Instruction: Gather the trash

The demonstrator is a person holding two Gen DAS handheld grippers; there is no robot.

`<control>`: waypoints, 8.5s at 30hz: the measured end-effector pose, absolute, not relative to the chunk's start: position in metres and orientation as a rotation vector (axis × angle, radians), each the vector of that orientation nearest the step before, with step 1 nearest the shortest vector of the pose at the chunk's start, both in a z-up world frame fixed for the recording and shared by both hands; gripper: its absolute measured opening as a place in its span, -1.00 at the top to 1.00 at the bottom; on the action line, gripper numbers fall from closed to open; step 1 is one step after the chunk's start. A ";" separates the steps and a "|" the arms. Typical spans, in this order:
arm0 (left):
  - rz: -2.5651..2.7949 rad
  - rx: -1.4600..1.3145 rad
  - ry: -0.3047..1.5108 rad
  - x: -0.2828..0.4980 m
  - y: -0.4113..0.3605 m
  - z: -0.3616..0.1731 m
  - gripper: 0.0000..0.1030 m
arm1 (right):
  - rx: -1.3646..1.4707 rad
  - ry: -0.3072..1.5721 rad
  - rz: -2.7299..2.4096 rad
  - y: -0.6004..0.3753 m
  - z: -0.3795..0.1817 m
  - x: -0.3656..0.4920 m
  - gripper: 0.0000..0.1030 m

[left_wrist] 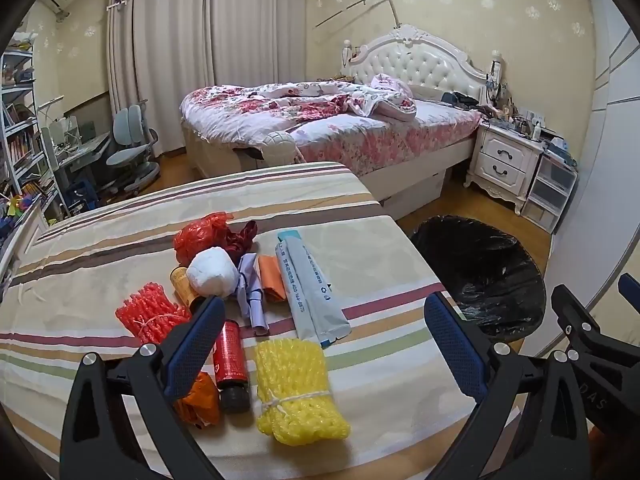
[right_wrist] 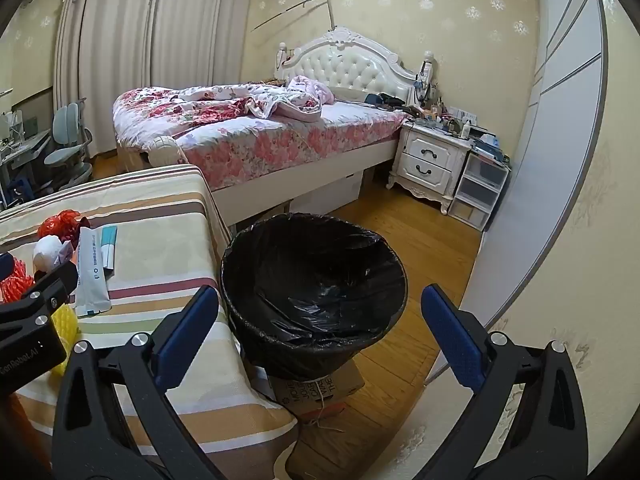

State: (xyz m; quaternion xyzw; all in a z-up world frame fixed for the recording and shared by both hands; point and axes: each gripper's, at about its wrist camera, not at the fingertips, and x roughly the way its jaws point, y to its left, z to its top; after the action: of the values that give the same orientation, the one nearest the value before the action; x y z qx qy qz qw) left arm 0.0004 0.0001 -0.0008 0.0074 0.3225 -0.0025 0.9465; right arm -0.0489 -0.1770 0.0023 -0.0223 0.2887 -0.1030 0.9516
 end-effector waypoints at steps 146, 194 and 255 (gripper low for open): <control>0.003 -0.055 0.846 -0.033 0.112 -0.048 -0.08 | -0.065 0.734 0.080 -0.100 -0.022 -0.047 -0.61; 0.062 -0.117 0.664 -0.045 0.130 0.002 -0.04 | -0.066 0.688 0.200 -0.082 -0.004 -0.046 0.24; -0.100 0.103 0.742 0.110 -0.063 -0.025 -0.55 | 0.116 0.705 -0.184 -0.273 -0.041 0.056 -0.30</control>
State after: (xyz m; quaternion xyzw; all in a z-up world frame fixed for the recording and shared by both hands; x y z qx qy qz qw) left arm 0.1103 -0.0630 -0.0245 0.0502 0.3621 -0.0486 0.9295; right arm 0.0563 -0.2731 -0.0409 0.0567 0.3448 -0.0901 0.9326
